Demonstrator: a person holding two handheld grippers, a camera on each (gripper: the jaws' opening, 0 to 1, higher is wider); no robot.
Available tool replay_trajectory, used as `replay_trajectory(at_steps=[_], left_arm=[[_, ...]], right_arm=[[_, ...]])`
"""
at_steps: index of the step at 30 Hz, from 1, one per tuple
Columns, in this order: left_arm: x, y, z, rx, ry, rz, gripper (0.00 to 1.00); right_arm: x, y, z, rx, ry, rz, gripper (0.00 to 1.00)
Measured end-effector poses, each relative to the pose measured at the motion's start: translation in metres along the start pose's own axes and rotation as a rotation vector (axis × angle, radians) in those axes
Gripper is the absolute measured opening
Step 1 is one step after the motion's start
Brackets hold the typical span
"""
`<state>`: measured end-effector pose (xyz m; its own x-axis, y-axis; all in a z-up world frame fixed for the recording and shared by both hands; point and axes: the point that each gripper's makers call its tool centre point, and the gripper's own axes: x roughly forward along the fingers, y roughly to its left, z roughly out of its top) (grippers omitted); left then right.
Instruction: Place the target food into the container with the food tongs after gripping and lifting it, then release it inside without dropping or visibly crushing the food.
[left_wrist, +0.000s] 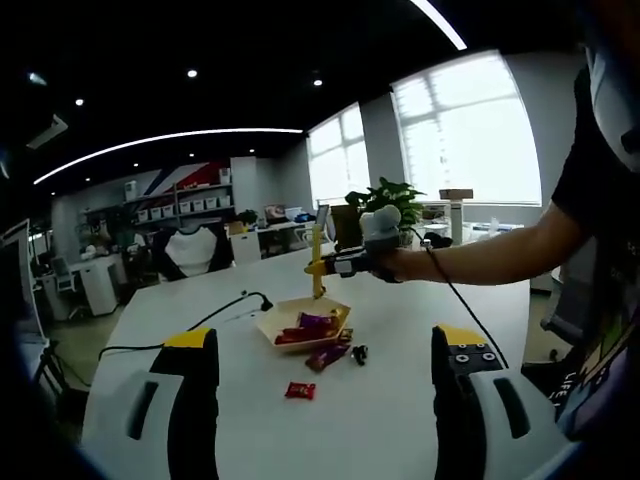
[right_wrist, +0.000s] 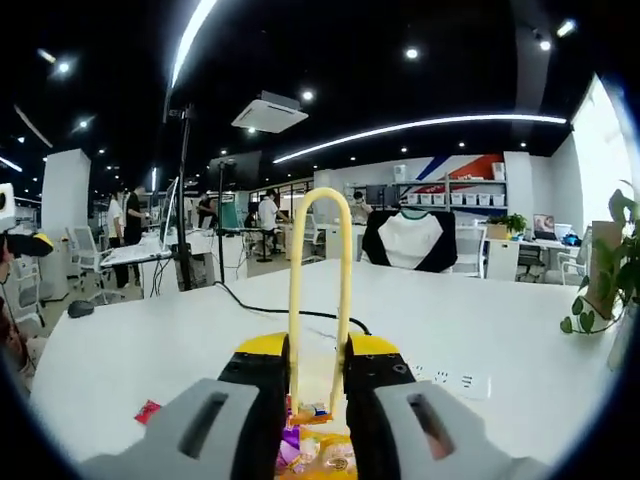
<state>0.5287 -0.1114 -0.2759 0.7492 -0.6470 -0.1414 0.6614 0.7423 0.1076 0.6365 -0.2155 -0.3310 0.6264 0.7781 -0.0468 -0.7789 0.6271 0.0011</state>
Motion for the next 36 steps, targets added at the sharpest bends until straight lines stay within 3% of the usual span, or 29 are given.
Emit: replay_trajectory(at_steps=[2,5,8,10,11,14,15,17,20,23,25,27,30,36], left_arm=[[-0.002,0.003,0.004,0.0,-0.008,0.005,0.93],[-0.002,0.004,0.004,0.0,-0.008,0.002,0.93],[-0.003,0.005,0.003,-0.001,-0.009,0.005,0.93],[-0.004,0.004,0.002,-0.003,-0.007,0.003,0.93],[-0.006,0.005,0.002,-0.004,-0.006,0.008,0.93],[-0.008,0.007,0.002,-0.002,-0.006,0.012,0.93],[-0.009,0.008,0.001,-0.003,-0.002,0.017,0.93],[-0.01,0.011,0.0,-0.005,0.003,0.027,0.93],[-0.01,0.013,-0.001,-0.007,0.008,0.032,0.93],[-0.009,0.011,-0.003,-0.008,0.014,0.029,0.93],[-0.007,0.006,-0.002,-0.008,0.008,0.023,0.93],[-0.004,-0.001,-0.002,-0.016,0.002,0.012,0.93],[0.0,-0.009,0.001,-0.012,-0.004,-0.004,0.93],[0.003,-0.02,0.003,-0.007,-0.009,-0.024,0.93]], right_arm=[[0.0,-0.02,0.014,-0.034,-0.006,-0.025,0.17],[0.002,-0.025,0.013,-0.028,0.003,-0.021,0.19],[0.01,-0.045,0.018,-0.015,-0.016,-0.052,0.2],[0.018,-0.064,0.026,-0.028,-0.02,-0.072,0.2],[0.03,-0.086,0.031,-0.031,-0.015,-0.09,0.21],[0.037,-0.1,0.032,-0.028,-0.01,-0.112,0.21],[0.053,-0.119,0.032,0.002,-0.002,-0.113,0.21],[0.063,-0.129,0.026,0.002,0.029,-0.122,0.21],[0.079,-0.146,0.001,0.031,0.092,-0.133,0.22],[0.067,-0.129,0.0,0.019,0.071,-0.153,0.22],[0.057,-0.112,0.013,-0.047,0.051,-0.172,0.22],[0.046,-0.094,0.012,-0.108,0.077,-0.191,0.22],[0.025,-0.072,0.008,-0.089,0.052,-0.223,0.22],[0.002,-0.054,-0.011,-0.052,0.043,-0.282,0.22]])
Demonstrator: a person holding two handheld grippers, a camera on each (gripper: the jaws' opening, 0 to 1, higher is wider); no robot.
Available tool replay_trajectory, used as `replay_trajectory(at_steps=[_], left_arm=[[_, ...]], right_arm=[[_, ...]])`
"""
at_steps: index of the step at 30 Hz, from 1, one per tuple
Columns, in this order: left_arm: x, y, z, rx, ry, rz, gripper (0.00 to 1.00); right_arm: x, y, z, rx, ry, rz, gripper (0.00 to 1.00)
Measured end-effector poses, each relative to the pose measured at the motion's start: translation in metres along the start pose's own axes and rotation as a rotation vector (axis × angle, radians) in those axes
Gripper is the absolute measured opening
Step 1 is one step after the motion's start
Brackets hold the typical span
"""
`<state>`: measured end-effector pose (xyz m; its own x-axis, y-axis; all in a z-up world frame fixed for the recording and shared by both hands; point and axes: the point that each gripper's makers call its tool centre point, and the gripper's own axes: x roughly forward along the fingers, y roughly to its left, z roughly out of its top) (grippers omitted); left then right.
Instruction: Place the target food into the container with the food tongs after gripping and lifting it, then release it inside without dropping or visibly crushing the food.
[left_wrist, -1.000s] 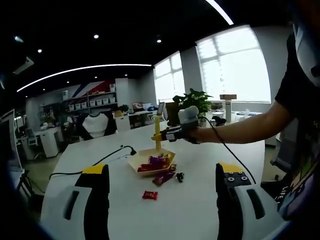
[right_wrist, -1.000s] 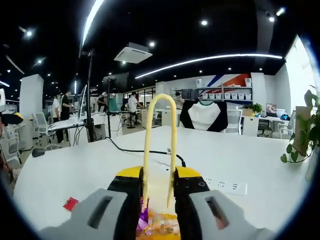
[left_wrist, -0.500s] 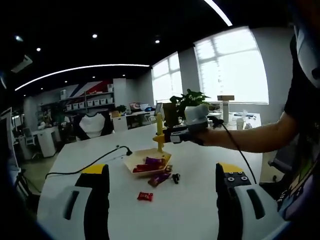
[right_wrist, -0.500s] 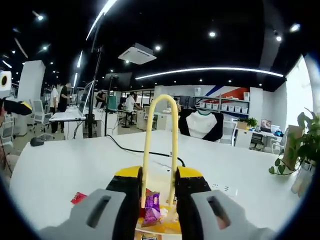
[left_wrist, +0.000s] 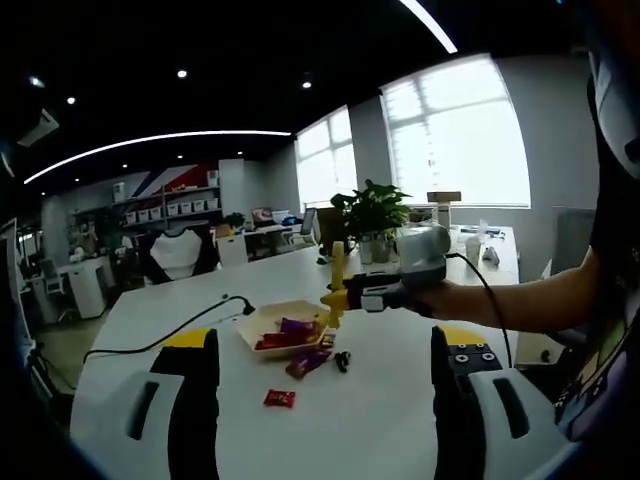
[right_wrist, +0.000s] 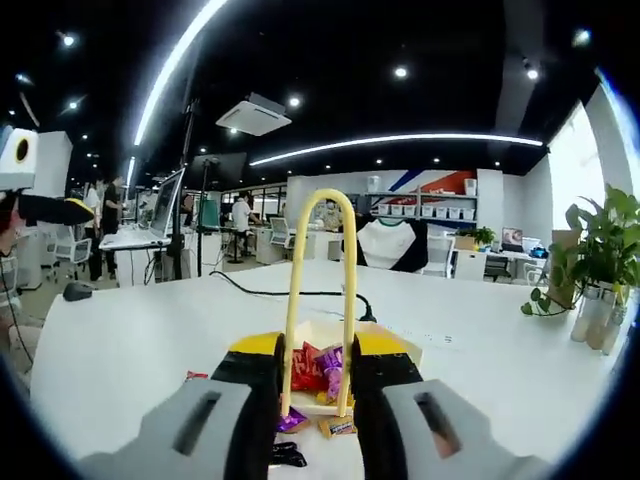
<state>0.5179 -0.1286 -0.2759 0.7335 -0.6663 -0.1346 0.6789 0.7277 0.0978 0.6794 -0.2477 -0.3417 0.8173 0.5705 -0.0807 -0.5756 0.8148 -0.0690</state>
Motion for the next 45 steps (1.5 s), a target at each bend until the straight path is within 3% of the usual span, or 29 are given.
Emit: replay_trajectory(at_steps=[11,18,19,20,21,23,26,30,33,38,45], left_arm=[[-0.002,-0.009,0.003,0.0,-0.015,-0.013,0.92],[-0.002,-0.006,0.001,-0.005,-0.018,-0.012,0.91],[-0.003,-0.005,0.001,-0.005,-0.018,-0.012,0.91],[-0.004,-0.004,0.001,-0.006,-0.019,-0.012,0.91],[-0.005,-0.004,0.001,-0.006,-0.021,-0.011,0.91],[-0.006,-0.003,0.001,-0.009,-0.021,-0.009,0.91],[-0.007,0.0,-0.001,-0.01,-0.02,-0.006,0.91],[-0.008,0.004,0.0,-0.014,-0.022,0.001,0.91],[-0.009,0.007,-0.001,-0.015,-0.021,0.005,0.91],[-0.009,0.01,-0.004,-0.023,-0.02,0.008,0.91],[-0.01,0.016,-0.004,-0.026,-0.02,0.014,0.91]], right_arm=[[-0.017,0.019,-0.002,0.023,-0.038,-0.017,0.23],[-0.015,0.023,-0.02,0.038,-0.001,-0.114,0.23],[-0.015,0.024,-0.023,0.047,0.005,-0.124,0.23],[-0.014,0.031,-0.022,0.12,-0.03,-0.088,0.23],[-0.015,0.028,-0.024,0.131,-0.033,-0.129,0.23],[-0.016,0.024,-0.031,0.067,0.003,-0.172,0.23],[-0.015,0.018,-0.039,0.122,0.013,-0.253,0.23],[-0.014,0.018,-0.044,0.097,0.025,-0.309,0.22],[-0.011,0.02,-0.049,0.139,0.031,-0.335,0.23],[-0.014,0.018,-0.054,0.111,0.062,-0.449,0.23],[-0.009,0.019,-0.059,0.107,0.064,-0.467,0.23]])
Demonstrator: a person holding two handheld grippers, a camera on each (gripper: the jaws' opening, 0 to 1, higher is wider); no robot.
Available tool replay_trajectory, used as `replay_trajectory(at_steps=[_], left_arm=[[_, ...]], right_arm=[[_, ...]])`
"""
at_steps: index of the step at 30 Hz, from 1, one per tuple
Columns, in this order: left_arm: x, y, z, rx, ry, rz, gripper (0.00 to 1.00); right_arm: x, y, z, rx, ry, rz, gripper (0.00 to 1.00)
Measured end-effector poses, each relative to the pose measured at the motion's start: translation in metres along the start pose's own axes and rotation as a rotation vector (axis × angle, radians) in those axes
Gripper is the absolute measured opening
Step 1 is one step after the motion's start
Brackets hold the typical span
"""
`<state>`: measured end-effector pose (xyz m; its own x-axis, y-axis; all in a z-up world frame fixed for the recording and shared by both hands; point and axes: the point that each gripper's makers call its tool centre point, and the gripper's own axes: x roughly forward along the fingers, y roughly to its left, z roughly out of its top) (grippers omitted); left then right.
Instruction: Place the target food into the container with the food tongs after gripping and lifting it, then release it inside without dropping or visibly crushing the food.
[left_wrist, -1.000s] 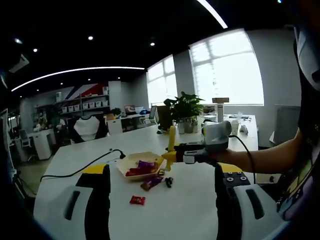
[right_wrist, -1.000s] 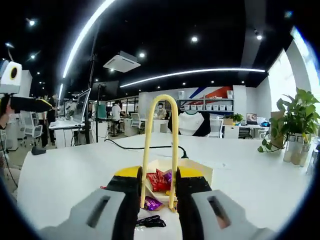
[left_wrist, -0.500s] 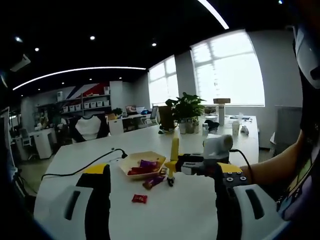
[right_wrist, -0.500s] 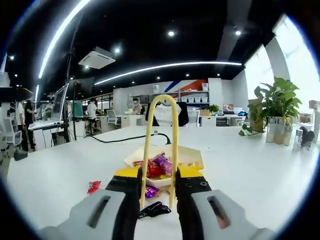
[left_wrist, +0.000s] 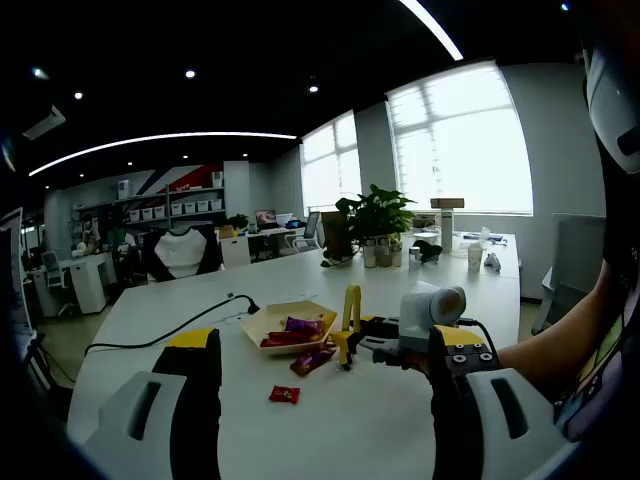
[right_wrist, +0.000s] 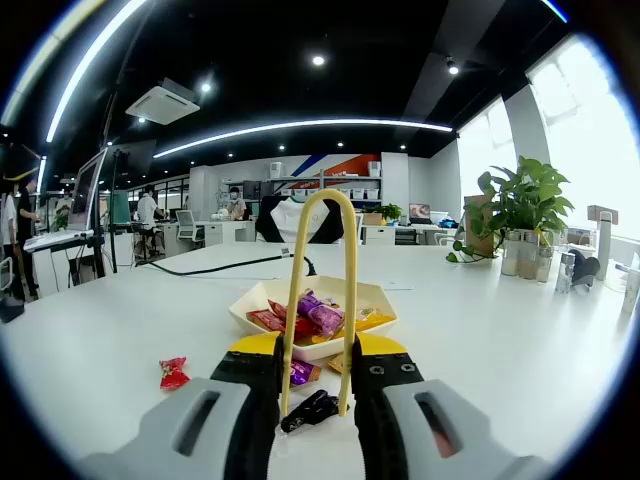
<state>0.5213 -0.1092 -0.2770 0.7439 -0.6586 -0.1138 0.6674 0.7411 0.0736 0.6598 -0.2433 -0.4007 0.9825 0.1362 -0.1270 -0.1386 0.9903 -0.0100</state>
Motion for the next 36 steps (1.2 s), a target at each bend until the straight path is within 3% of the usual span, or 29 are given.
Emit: replay_trajectory(at_steps=[5,7,8,9,18,22,25,26,27,28,32,36], left_arm=[[0.0,0.005,-0.001,0.001,0.004,0.007,0.91],[0.001,0.005,-0.001,-0.002,0.005,0.007,0.91],[0.001,0.005,-0.001,-0.002,0.005,0.007,0.91],[0.001,0.005,-0.001,-0.001,0.004,0.006,0.91],[0.004,0.005,-0.001,0.002,0.007,0.001,0.9],[0.004,0.005,-0.001,0.006,0.012,0.006,0.9],[0.002,0.005,-0.001,0.011,0.015,0.008,0.9],[0.002,0.006,-0.001,0.014,0.016,0.009,0.9],[0.002,0.007,-0.001,0.015,0.016,0.013,0.9],[0.002,0.007,-0.001,0.014,0.016,0.015,0.9],[0.002,0.007,-0.001,0.012,0.017,0.017,0.9],[0.004,0.003,-0.001,0.014,0.016,0.009,0.9]], right_arm=[[0.002,-0.002,-0.004,-0.02,0.011,-0.01,0.23],[0.003,-0.004,-0.015,-0.024,0.042,-0.013,0.23],[0.002,-0.005,-0.008,-0.012,-0.005,-0.006,0.22],[-0.001,-0.006,-0.012,-0.003,0.028,-0.004,0.22],[-0.001,-0.011,-0.01,0.0,0.024,0.049,0.16],[-0.003,-0.01,-0.011,0.033,0.035,0.149,0.15],[-0.007,-0.013,-0.01,0.042,0.047,0.168,0.15],[-0.009,-0.011,-0.007,0.088,0.039,0.189,0.14],[-0.01,-0.019,-0.006,0.078,0.037,0.163,0.14],[-0.012,-0.017,-0.004,0.075,0.042,0.185,0.14],[-0.017,-0.023,0.007,0.14,0.016,0.183,0.14],[-0.021,-0.019,0.019,0.108,0.006,0.227,0.13]])
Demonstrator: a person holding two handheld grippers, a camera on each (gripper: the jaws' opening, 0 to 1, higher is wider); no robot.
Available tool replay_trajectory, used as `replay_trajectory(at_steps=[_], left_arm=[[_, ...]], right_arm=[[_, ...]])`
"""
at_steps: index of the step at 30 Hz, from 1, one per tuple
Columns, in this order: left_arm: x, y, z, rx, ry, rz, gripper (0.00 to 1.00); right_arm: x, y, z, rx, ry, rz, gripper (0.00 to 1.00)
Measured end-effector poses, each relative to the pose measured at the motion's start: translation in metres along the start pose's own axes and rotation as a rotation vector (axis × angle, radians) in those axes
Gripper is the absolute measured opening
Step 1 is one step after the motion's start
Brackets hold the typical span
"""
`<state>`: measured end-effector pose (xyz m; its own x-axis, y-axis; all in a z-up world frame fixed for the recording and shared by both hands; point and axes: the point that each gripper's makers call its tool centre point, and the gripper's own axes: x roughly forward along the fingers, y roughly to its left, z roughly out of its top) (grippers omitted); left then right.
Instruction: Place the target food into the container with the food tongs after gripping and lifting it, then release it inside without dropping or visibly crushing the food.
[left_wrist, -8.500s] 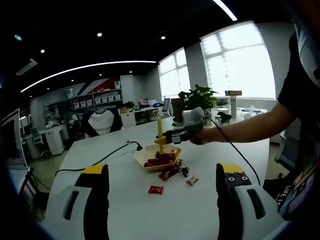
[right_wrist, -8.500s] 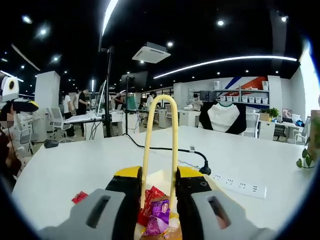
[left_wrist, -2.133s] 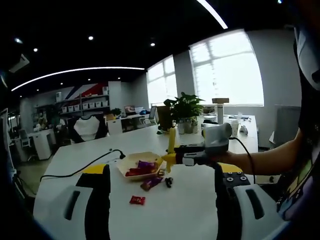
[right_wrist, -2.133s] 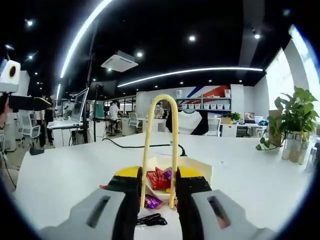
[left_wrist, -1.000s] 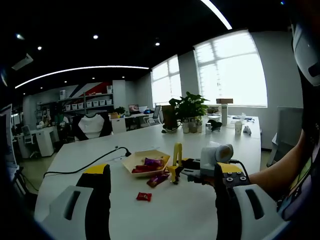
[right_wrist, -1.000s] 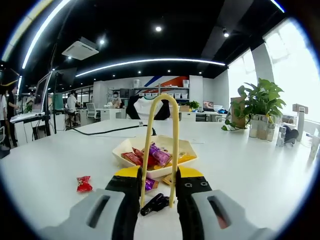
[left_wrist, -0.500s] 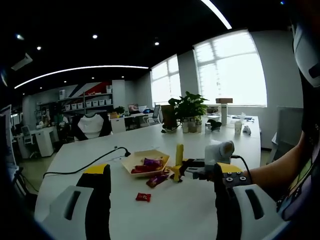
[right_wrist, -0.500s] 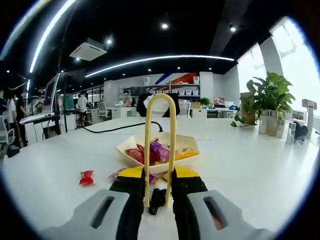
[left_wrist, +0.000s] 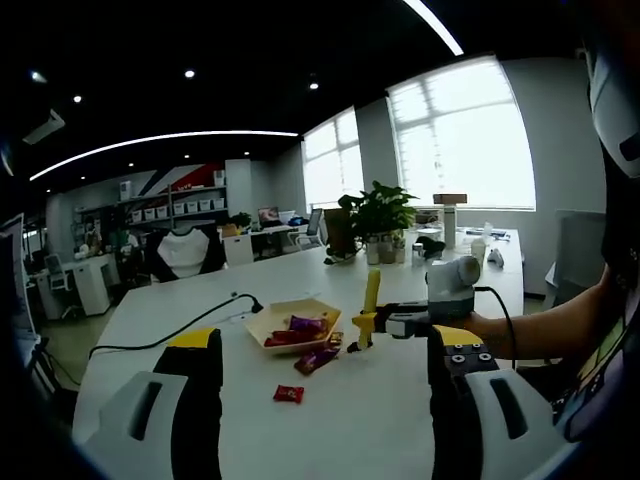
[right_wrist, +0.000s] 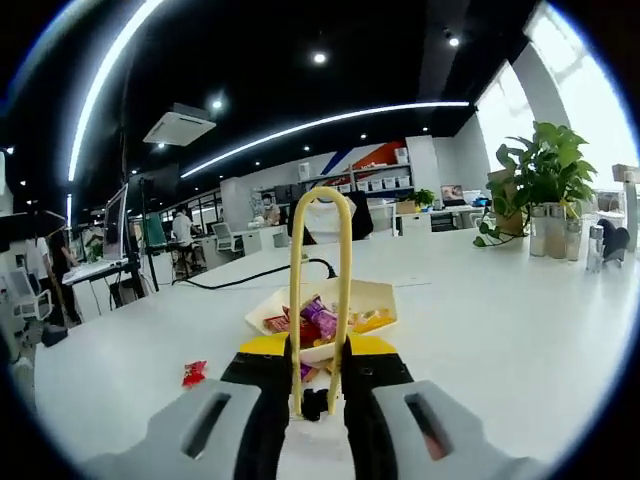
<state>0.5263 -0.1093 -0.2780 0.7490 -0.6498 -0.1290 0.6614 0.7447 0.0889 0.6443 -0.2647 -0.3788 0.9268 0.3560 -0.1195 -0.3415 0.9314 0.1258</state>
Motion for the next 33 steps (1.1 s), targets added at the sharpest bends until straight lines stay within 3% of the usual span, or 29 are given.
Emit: replay_trajectory(at_steps=[2,9,10,11,15,20,24,33], left_arm=[[0.001,-0.001,0.0,-0.002,-0.001,-0.002,0.9],[0.003,-0.006,0.001,-0.004,-0.006,-0.015,0.89],[0.003,-0.007,0.001,-0.002,-0.005,-0.018,0.89],[0.003,-0.008,0.0,-0.003,-0.005,-0.019,0.89],[0.003,-0.008,-0.001,0.0,0.003,-0.022,0.89],[0.003,-0.007,0.0,-0.002,0.002,-0.01,0.89],[0.001,-0.005,-0.002,-0.006,0.004,0.004,0.89],[0.0,-0.006,-0.006,-0.011,0.019,0.007,0.89]], right_arm=[[-0.002,0.001,0.005,0.039,-0.016,0.004,0.13],[-0.005,-0.008,-0.007,-0.009,0.009,0.017,0.16],[-0.005,-0.004,-0.003,-0.004,-0.029,0.055,0.16],[-0.005,-0.006,-0.002,-0.004,-0.033,0.049,0.16],[0.004,-0.007,-0.004,-0.043,-0.016,0.051,0.16],[0.018,0.008,-0.007,-0.079,0.001,0.117,0.17],[0.024,0.015,-0.018,-0.165,0.037,0.155,0.18],[0.025,0.009,-0.028,-0.171,0.045,0.156,0.2]])
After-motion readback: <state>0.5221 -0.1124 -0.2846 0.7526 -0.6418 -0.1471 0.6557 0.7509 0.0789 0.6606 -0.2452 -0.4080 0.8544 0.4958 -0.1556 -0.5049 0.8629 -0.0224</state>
